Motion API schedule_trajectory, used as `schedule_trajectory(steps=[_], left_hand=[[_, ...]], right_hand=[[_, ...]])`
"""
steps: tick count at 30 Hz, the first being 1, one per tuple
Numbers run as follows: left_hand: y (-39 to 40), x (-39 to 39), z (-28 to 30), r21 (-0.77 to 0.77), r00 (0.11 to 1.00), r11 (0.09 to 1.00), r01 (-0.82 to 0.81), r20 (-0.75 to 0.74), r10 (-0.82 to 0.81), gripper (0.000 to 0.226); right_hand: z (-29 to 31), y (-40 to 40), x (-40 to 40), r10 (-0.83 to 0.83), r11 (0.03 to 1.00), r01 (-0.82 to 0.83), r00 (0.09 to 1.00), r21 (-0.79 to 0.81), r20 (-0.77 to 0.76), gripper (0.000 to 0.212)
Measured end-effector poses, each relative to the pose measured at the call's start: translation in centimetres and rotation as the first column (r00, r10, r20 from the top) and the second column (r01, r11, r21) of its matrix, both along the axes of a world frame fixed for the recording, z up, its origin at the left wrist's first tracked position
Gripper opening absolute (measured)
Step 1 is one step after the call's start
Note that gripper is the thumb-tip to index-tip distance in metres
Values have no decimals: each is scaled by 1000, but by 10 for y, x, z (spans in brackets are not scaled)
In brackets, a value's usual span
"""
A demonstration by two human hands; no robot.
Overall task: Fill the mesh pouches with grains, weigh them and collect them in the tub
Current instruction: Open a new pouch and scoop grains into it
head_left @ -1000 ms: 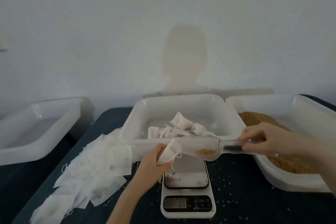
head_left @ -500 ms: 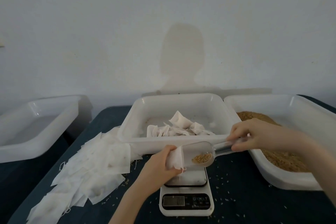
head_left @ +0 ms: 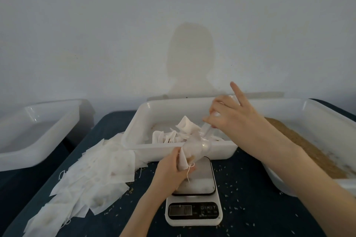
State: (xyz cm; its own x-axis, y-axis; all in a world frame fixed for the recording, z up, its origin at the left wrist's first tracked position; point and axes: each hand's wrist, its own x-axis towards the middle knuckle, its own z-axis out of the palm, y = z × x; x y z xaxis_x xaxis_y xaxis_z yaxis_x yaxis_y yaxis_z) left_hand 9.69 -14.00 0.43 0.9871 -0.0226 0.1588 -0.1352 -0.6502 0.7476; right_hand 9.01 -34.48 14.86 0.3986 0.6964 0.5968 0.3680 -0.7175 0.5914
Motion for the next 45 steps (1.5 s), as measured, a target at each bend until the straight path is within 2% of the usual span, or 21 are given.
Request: schedule_trajectory(steps=[3, 6, 9, 12, 16, 18, 20, 21, 23, 24, 25, 28, 31, 33, 35, 37, 40, 42, 43, 45], left_hand=[[0, 2, 1, 2, 1000, 1000, -12, 17, 12, 37], [1, 4, 4, -9, 1000, 1000, -9, 19, 9, 43], [1, 5, 8, -47, 1000, 999, 2, 11, -2, 31], [-3, 6, 12, -121, 999, 992, 41, 30, -37, 15], [-11, 14, 17, -208, 998, 977, 53, 45, -44, 22], [-18, 18, 18, -275, 997, 960, 58, 69, -40, 14], [-23, 20, 13, -259, 999, 965, 41, 21, -37, 16], [-24, 21, 7, -201, 999, 979, 37, -23, -42, 15], [-22, 27, -7, 113, 999, 993, 43, -18, -42, 17], [-18, 28, -13, 274, 999, 961, 37, 6, -40, 20], [-13, 27, -18, 364, 997, 931, 24, 60, -49, 21], [3, 25, -26, 444, 974, 896, -18, 212, -85, 25], [10, 24, -28, 458, 966, 889, -7, 233, -113, 26], [13, 22, -26, 388, 978, 919, 73, 151, -141, 22], [21, 18, -25, 255, 983, 954, 157, 51, -175, 21], [31, 10, -23, 54, 981, 980, 192, 16, -193, 22], [44, 0, -21, -235, 978, 950, 207, 68, -196, 19], [49, -3, -23, -392, 986, 905, 165, 60, -153, 23], [50, -2, -25, -448, 992, 885, 125, 57, -111, 23], [53, 0, -32, -525, 999, 851, 22, 52, 6, 20]], right_hand=[[2, -1, 5, 9, 1000, -9, 1000, 11, 7, 31], [0, -14, 11, 11, 996, 4, 983, 84, -181, 24], [-11, -40, 19, -155, 979, 198, 858, 37, -489, 32], [-27, -71, 25, -56, 948, 257, 715, 186, -697, 34], [-46, -101, 29, 99, 865, 312, 662, 393, -743, 28], [-53, -113, 30, 135, 811, 348, 671, 470, -729, 28], [-56, -123, 32, 153, 721, 396, 710, 569, -687, 27], [-58, -128, 32, 141, 666, 424, 737, 614, -661, 26], [-63, -137, 32, 86, 554, 484, 777, 678, -624, 26], [-66, -141, 31, 55, 495, 523, 778, 694, -625, 27], [-70, -143, 30, 26, 438, 564, 770, 700, -637, 29], [-83, -149, 27, -79, 343, 668, 721, 660, -689, 31], [-94, -154, 27, -183, 335, 793, 584, 509, -791, 31], [-100, -156, 30, -269, 373, 869, 436, 324, -859, 29], [-103, -156, 31, -356, 411, 900, 304, 144, -884, 27], [-101, -155, 32, -387, 438, 898, 234, 46, -892, 28], [-92, -146, 33, -421, 430, 903, 189, -12, -887, 49], [-85, -134, 32, -475, 427, 904, 235, 11, -848, 46], [-82, -125, 31, -476, 447, 890, 321, 89, -819, 39], [-76, -97, 30, -379, 526, 782, 567, 334, -731, 23]])
